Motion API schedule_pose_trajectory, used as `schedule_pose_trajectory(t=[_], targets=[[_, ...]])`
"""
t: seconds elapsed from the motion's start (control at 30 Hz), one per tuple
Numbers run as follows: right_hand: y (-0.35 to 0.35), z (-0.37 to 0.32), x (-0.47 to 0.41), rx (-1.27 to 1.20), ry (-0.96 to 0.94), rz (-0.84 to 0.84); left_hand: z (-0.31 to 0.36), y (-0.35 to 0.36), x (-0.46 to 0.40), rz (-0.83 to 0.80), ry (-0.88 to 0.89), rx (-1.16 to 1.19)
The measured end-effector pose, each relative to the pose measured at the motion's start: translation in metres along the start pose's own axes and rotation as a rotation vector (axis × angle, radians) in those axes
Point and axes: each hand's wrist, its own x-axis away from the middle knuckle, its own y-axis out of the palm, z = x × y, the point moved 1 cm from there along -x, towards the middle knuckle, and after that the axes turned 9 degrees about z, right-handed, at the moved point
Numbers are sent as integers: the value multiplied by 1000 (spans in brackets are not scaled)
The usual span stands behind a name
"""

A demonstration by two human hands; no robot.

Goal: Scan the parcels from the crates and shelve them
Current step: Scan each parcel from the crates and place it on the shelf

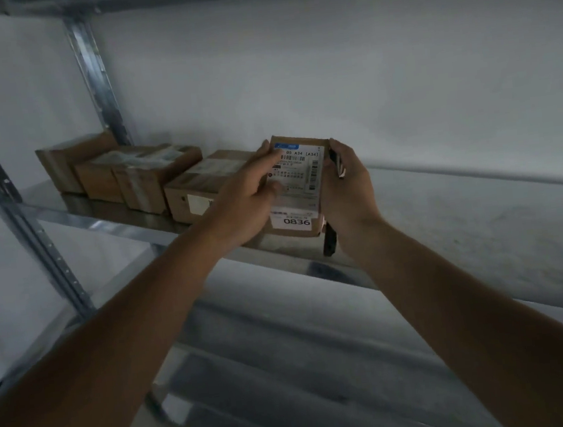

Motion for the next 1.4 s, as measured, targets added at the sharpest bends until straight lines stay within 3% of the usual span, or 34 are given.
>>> schedule_pose_trajectory(t=[0.37, 0.77, 1.03, 1.2, 1.4], targets=[[12, -19, -29, 330, 194, -89, -13, -17, -57, -231, -42, -166], [39, -22, -20, 491, 351, 18, -28, -12, -71, -330, -7, -334], [36, -20, -29, 614, 286, 20, -31, -5, -70, -323, 21, -348], [40, -11, -40, 607, 239, 40, -30, -1, -66, -296, 125, -418], [27, -8, -33, 728, 45, 128, -23, -4, -62, -248, 300, -563]])
